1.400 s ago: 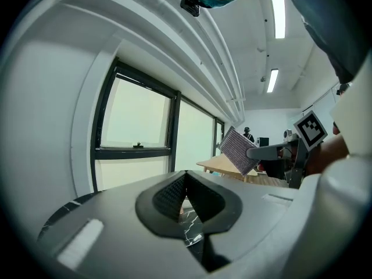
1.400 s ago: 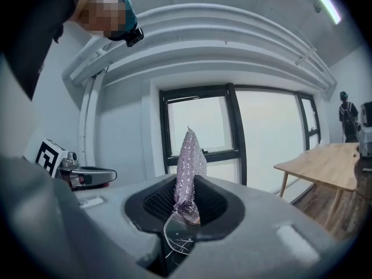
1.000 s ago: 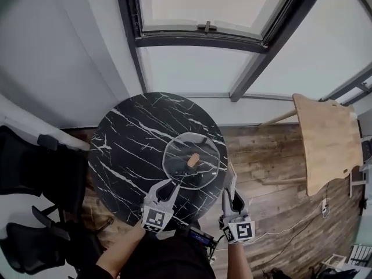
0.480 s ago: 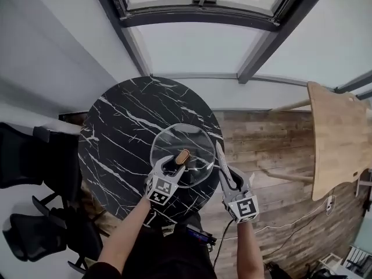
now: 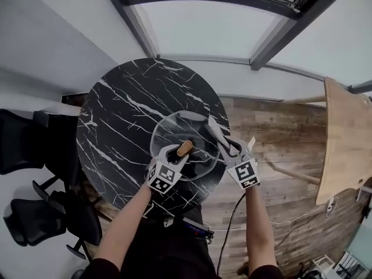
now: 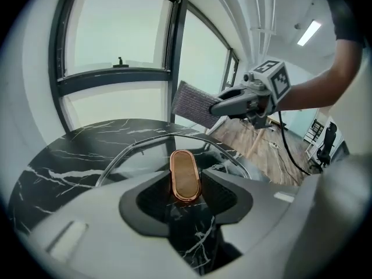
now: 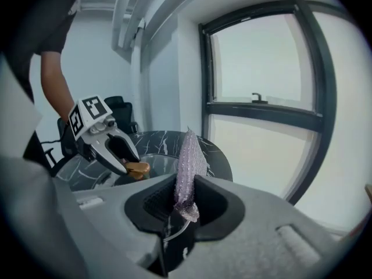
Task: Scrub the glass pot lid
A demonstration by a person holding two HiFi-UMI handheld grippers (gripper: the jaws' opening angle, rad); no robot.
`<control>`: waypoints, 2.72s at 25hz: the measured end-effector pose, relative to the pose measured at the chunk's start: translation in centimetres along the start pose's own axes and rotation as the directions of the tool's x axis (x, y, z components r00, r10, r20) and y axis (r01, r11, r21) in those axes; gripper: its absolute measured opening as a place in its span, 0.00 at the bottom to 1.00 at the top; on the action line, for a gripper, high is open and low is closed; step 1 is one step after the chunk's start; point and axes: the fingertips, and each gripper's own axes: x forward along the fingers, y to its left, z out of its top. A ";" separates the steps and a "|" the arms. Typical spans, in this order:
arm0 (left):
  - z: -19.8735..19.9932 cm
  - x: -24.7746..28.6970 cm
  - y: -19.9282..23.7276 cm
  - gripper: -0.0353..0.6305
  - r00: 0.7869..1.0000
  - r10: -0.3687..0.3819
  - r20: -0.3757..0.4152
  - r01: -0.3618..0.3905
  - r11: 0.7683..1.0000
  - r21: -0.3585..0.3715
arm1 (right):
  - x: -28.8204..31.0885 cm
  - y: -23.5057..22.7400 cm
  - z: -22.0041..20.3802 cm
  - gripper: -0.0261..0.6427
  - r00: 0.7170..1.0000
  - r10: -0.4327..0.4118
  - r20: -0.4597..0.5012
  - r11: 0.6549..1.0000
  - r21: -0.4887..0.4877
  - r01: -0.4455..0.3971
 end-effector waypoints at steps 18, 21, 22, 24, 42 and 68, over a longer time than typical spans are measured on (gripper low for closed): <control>0.1 0.1 0.2 0.31 0.997 -0.074 0.005 0.074 0.995 -0.063 | 5.5 4.4 -6.2 0.15 0.900 0.194 -0.390 0.878 -0.341 -0.337; 0.0 0.1 0.2 0.31 0.996 -0.084 0.010 0.085 0.994 -0.062 | 4.8 5.1 -6.8 0.15 0.899 0.172 -0.403 0.888 -0.332 -0.319; 0.0 0.1 0.2 0.31 0.996 -0.089 0.011 0.089 0.994 -0.064 | 4.5 5.4 -7.0 0.15 0.898 0.165 -0.408 0.890 -0.330 -0.313; 0.0 0.1 0.1 0.31 0.995 -0.103 0.014 0.104 0.992 -0.067 | 4.1 6.1 -7.3 0.15 0.898 0.149 -0.415 0.899 -0.321 -0.297; 0.1 0.4 -0.2 0.33 0.977 -0.213 0.024 0.214 0.976 -0.048 | 2.0 12.9 -8.8 0.15 0.887 -0.067 -0.456 0.994 -0.106 0.020; 0.3 0.2 -0.2 0.34 0.931 -0.362 -0.041 0.360 0.931 -0.055 | 2.7 19.4 -8.8 0.15 0.865 -0.133 -0.484 0.987 0.017 0.161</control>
